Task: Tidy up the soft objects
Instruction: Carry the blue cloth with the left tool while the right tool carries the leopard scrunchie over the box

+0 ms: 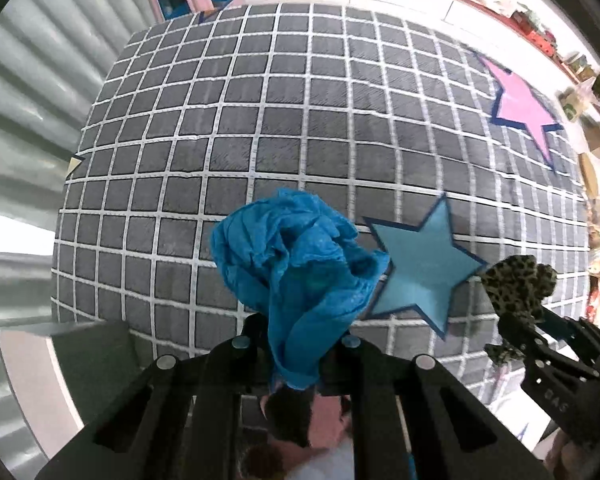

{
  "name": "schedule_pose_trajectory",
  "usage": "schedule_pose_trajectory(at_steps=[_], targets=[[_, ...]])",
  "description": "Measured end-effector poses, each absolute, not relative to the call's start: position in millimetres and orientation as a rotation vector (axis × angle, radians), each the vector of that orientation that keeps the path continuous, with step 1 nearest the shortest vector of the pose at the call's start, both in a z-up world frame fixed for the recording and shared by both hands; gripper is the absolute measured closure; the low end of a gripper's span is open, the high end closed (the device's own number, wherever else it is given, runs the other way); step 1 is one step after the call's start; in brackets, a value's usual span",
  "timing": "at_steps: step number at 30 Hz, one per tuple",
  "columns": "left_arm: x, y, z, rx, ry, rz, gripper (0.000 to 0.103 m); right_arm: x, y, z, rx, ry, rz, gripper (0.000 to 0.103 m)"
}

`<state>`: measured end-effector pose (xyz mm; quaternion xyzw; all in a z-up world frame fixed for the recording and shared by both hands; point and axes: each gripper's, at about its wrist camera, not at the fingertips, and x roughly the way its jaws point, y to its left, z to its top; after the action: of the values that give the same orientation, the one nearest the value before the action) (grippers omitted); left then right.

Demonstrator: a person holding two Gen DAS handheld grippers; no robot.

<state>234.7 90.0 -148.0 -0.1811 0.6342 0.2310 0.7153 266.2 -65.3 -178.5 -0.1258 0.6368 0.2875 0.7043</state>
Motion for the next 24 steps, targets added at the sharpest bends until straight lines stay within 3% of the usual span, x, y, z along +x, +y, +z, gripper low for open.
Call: schedule_pose_trajectory(at_steps=[24], targets=[[130, 32, -64, -0.314, 1.274, 0.401, 0.089, 211, -119, -107, -0.196, 1.325, 0.678, 0.054]])
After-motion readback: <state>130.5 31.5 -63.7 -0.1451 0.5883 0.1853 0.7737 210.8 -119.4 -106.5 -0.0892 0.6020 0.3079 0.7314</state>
